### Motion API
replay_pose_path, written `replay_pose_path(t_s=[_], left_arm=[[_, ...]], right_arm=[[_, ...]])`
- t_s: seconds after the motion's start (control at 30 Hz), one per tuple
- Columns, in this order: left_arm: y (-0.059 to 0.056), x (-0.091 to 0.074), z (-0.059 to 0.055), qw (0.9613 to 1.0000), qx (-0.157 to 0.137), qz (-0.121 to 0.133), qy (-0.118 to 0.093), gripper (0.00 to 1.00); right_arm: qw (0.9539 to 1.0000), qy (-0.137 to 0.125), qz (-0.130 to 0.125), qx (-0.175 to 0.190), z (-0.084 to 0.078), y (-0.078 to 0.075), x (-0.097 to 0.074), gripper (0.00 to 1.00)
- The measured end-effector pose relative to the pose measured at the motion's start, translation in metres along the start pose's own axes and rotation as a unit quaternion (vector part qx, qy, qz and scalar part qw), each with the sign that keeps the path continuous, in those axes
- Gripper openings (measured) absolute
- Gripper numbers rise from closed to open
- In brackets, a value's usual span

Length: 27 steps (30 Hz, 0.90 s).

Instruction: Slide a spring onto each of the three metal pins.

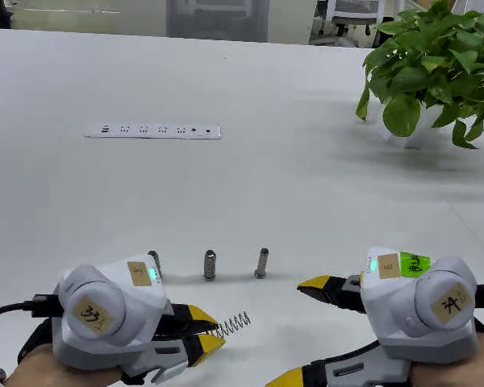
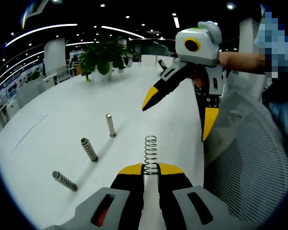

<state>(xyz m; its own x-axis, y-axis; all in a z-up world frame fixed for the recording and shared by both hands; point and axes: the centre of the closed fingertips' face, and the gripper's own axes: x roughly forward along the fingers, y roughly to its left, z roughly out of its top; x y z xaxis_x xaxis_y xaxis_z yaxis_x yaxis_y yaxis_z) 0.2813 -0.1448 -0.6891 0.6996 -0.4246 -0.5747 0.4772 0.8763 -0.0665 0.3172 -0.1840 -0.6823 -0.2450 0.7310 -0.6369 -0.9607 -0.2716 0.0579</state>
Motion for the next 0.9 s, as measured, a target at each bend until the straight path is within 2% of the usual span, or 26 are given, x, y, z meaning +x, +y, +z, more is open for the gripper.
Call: replay_pose_path(t_s=[0.27, 0.43, 0.57, 0.73, 0.9], left_arm=[[-0.006, -0.017, -0.001, 0.9996, 0.022, -0.016, -0.003, 0.09], [-0.008, -0.021, -0.002, 0.9993, 0.025, -0.028, -0.007, 0.09], [-0.009, -0.021, -0.002, 0.9988, 0.03, -0.038, -0.012, 0.09], [-0.014, -0.019, -0.003, 0.9979, 0.039, -0.049, -0.017, 0.09], [-0.019, -0.018, -0.002, 0.9967, 0.048, -0.062, -0.022, 0.09]], right_arm=[[0.9982, -0.002, 0.059, 0.009, 0.018, 0.018, 0.012, 0.53], [0.9959, -0.013, 0.089, 0.012, 0.029, 0.025, 0.014, 0.36], [0.9946, -0.012, 0.102, 0.014, 0.03, 0.026, 0.016, 0.32], [0.9905, -0.01, 0.136, 0.012, 0.03, 0.037, 0.014, 0.26], [0.9894, -0.009, 0.145, 0.014, 0.03, 0.04, 0.013, 0.21]])
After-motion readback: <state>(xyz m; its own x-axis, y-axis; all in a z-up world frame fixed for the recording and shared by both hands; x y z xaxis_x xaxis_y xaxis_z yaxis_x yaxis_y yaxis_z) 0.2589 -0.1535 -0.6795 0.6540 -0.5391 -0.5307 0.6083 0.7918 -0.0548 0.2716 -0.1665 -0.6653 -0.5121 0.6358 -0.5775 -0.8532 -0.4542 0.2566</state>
